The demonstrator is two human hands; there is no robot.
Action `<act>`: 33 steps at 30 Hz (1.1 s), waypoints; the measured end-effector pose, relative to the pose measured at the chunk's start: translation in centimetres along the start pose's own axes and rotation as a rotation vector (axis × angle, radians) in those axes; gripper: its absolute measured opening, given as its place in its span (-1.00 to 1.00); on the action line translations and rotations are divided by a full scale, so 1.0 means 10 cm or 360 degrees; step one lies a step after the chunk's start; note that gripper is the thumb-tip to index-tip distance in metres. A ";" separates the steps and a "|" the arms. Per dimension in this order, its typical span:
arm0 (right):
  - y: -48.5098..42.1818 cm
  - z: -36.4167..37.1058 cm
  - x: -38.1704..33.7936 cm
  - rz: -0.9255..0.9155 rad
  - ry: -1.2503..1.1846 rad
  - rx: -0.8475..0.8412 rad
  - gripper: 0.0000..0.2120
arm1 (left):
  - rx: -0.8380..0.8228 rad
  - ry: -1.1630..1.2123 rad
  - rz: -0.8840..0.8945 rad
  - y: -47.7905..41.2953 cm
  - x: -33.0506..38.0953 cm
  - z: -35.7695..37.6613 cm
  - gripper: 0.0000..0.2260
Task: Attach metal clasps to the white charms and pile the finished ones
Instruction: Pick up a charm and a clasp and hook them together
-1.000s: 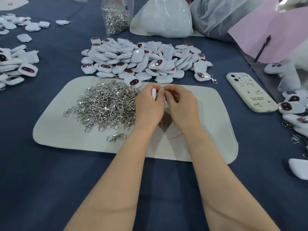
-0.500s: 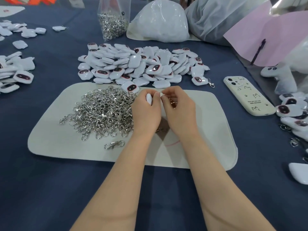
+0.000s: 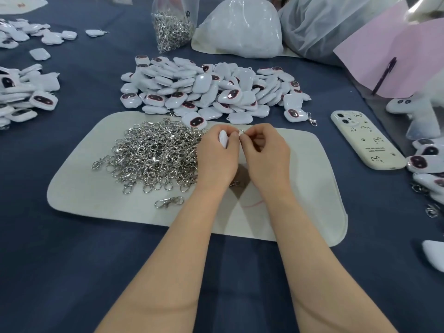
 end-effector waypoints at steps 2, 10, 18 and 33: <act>0.00 0.01 0.00 -0.0010 0.0025 -0.0004 -0.92 | 0.0013 -0.0025 0.0032 0.00 0.01 -0.01 -0.84; 0.02 0.00 -0.02 -0.0010 0.0054 0.0058 -0.92 | 0.0004 -0.0074 0.0088 0.03 0.06 0.00 -0.91; 0.02 -0.03 -0.01 0.0051 0.0031 0.0095 -0.94 | -0.0025 -0.0069 0.0090 0.04 0.06 0.01 -0.90; 0.01 0.01 -0.04 -0.0008 -0.0063 -0.0153 -0.85 | -0.0068 0.0040 0.0022 0.00 0.03 -0.01 -0.87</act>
Point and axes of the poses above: each hand's wrist, its own y-axis away from the middle knuckle, its own z-axis out of the palm, x = y × z, the point moved 6 cm from there along -y, towards the middle knuckle, and after that the axes turned 2 degrees about z, right-handed, at the moved point
